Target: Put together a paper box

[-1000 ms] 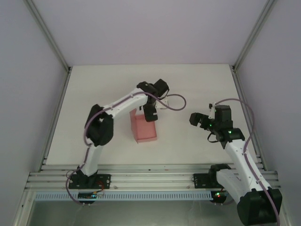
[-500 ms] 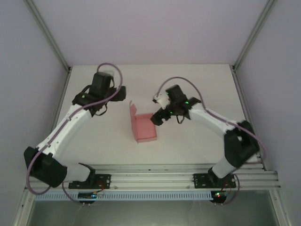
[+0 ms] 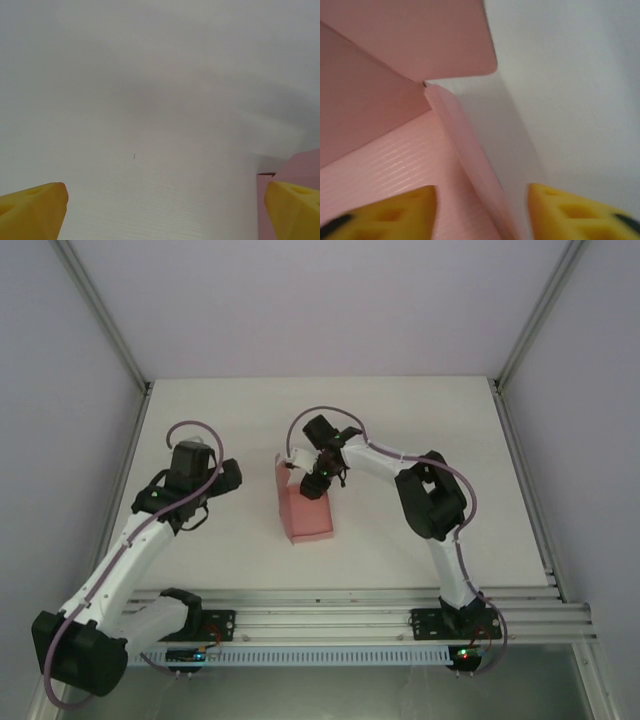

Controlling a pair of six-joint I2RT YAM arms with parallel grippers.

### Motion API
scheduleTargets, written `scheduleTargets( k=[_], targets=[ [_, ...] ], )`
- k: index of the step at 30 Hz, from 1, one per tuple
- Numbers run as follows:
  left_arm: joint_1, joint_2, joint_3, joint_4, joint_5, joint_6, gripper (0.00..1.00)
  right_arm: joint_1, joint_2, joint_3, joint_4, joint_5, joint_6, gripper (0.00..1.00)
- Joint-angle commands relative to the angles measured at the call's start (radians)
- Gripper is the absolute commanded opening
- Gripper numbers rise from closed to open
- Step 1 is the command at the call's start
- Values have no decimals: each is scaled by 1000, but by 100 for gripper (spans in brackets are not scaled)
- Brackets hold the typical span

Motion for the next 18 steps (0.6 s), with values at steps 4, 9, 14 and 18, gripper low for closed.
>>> scheduleTargets(
  k=[4, 9, 14, 18],
  targets=[
    [6, -17, 26, 6, -10, 2, 100, 1, -53, -64, 68, 118, 148, 15],
    [7, -21, 59, 7, -9, 11, 100, 2, -182, -222, 136, 337, 478, 0],
    [6, -23, 59, 49, 17, 24, 100, 40, -294, -381, 66, 565, 929, 0],
    [6, 7, 47, 94, 117, 74, 100, 53, -336, -462, 86, 563, 1113, 1]
  ],
)
